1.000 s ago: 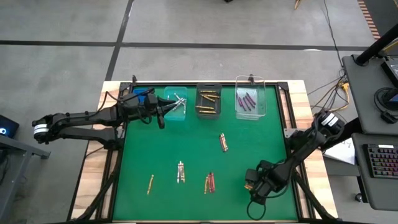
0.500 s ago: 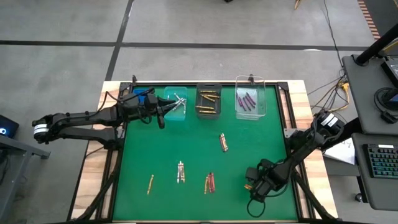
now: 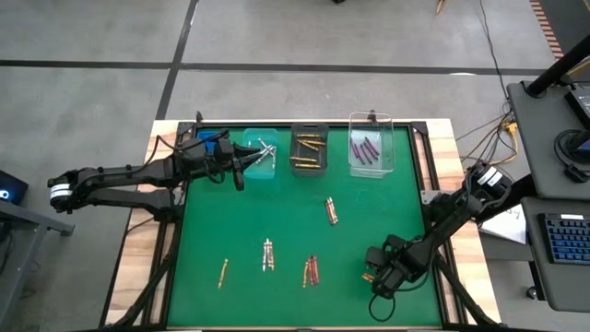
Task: Sort crayons
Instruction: Put the yellow crayon into the black bin
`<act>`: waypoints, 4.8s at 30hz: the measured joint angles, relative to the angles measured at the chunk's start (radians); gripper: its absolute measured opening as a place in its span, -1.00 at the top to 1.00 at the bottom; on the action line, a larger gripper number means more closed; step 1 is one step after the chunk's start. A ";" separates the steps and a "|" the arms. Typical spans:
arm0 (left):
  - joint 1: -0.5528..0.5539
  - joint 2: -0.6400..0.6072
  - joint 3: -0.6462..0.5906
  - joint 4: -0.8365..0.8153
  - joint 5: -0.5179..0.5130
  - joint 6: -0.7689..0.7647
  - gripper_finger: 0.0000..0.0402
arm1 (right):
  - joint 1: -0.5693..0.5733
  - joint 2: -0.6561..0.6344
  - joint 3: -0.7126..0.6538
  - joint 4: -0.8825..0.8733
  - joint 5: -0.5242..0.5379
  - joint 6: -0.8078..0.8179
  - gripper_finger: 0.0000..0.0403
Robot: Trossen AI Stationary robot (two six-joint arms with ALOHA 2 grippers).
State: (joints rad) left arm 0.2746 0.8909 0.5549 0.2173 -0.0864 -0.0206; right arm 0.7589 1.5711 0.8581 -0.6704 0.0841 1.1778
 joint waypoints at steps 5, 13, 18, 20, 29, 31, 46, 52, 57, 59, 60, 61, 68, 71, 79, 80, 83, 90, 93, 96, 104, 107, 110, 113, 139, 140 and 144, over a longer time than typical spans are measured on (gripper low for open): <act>0.000 0.000 0.000 0.005 0.000 0.000 0.71 | -0.002 -0.008 0.000 -0.002 0.006 0.000 0.94; 0.000 0.000 0.000 0.053 0.000 0.032 0.71 | -0.056 -0.091 0.039 -0.014 0.050 0.004 0.96; 0.000 -0.001 0.000 0.081 0.000 0.058 0.71 | -0.172 -0.144 0.101 -0.013 0.169 -0.148 0.96; 0.000 -0.001 0.000 0.084 0.000 0.065 0.71 | -0.240 -0.158 0.127 -0.002 0.191 -0.248 0.96; -0.001 -0.017 0.000 0.086 0.000 0.047 0.71 | -0.596 -0.161 0.187 0.226 0.199 -0.865 0.96; -0.001 -0.029 0.000 0.081 0.000 0.040 0.71 | -0.677 -0.161 0.179 0.336 0.199 -0.994 0.96; 0.000 -0.135 0.000 0.059 0.000 0.067 0.71 | -1.138 0.041 0.152 1.014 0.118 -1.191 0.96; 0.000 -0.139 0.000 0.048 0.000 0.072 0.71 | -1.201 0.099 0.167 1.021 0.118 -1.125 0.96; 0.000 -0.136 0.000 0.048 -0.026 0.072 0.71 | -1.224 0.113 0.167 1.005 0.118 -1.109 0.96; 0.000 -0.135 0.000 0.048 -0.032 0.072 0.71 | -1.226 0.116 0.167 0.992 0.119 -1.118 0.96; 0.000 -0.134 0.000 0.048 -0.032 0.072 0.71 | -1.226 0.118 0.167 0.990 0.119 -1.120 0.96; 0.000 -0.133 0.000 0.048 -0.032 0.072 0.71 | -1.225 0.119 0.167 0.988 0.118 -1.121 0.96; 0.000 -0.127 0.000 0.048 -0.035 0.071 0.71 | -1.222 0.119 0.167 0.979 0.117 -1.127 0.93; 0.000 -0.127 0.000 0.048 -0.035 0.067 0.71 | -1.222 0.119 0.167 0.974 0.099 -1.126 0.88; 0.000 -0.127 0.000 0.045 -0.035 0.053 0.71 | -1.222 0.119 0.167 0.967 0.098 -1.118 0.76; 0.000 -0.127 0.000 0.042 -0.035 0.049 0.71 | -1.222 0.119 0.167 0.967 0.098 -1.118 0.74; 0.000 -0.127 0.000 0.026 -0.035 0.037 0.71 | -1.222 0.119 0.167 0.967 0.098 -1.118 0.69; 0.000 -0.127 0.000 -0.024 -0.035 -0.010 0.71 | -1.221 0.114 0.167 0.965 0.098 -1.104 0.56; 0.000 -0.127 0.000 -0.066 -0.035 -0.042 0.71 | -1.221 0.100 0.167 0.960 0.094 -1.086 0.52; 0.000 -0.127 0.000 -0.112 -0.034 -0.089 0.71 | -1.218 0.084 0.167 0.958 0.091 -1.067 0.50; -0.021 -0.124 0.000 -0.230 0.002 -0.217 0.71 | -1.176 0.021 0.167 0.933 0.088 -1.064 0.53; -0.041 -0.123 0.000 -0.252 0.001 -0.264 0.71 | -1.154 -0.008 0.167 0.910 0.088 -1.064 0.55; -0.073 -0.118 0.000 -0.270 0.001 -0.318 0.74 | -1.130 -0.033 0.167 0.884 0.088 -1.066 0.58; -0.115 -0.102 0.000 -0.287 0.001 -0.393 0.77 | -1.107 -0.057 0.166 0.862 0.088 -1.071 0.60; -0.768 0.154 0.006 -0.558 0.042 -1.451 0.81 | -1.038 -0.071 0.166 0.782 0.089 -1.090 0.63; -0.798 0.170 0.006 -0.559 0.042 -1.490 0.81 | -1.038 -0.071 0.166 0.778 0.089 -1.089 0.63; -0.910 0.233 0.007 -0.563 0.024 -1.627 0.81 | -1.029 -0.071 0.166 0.775 0.090 -1.090 0.60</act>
State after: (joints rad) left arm -0.6351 1.1242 0.5621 -0.3453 -0.0624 -1.6478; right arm -0.2701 1.5002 1.0245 0.1047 0.1743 0.0877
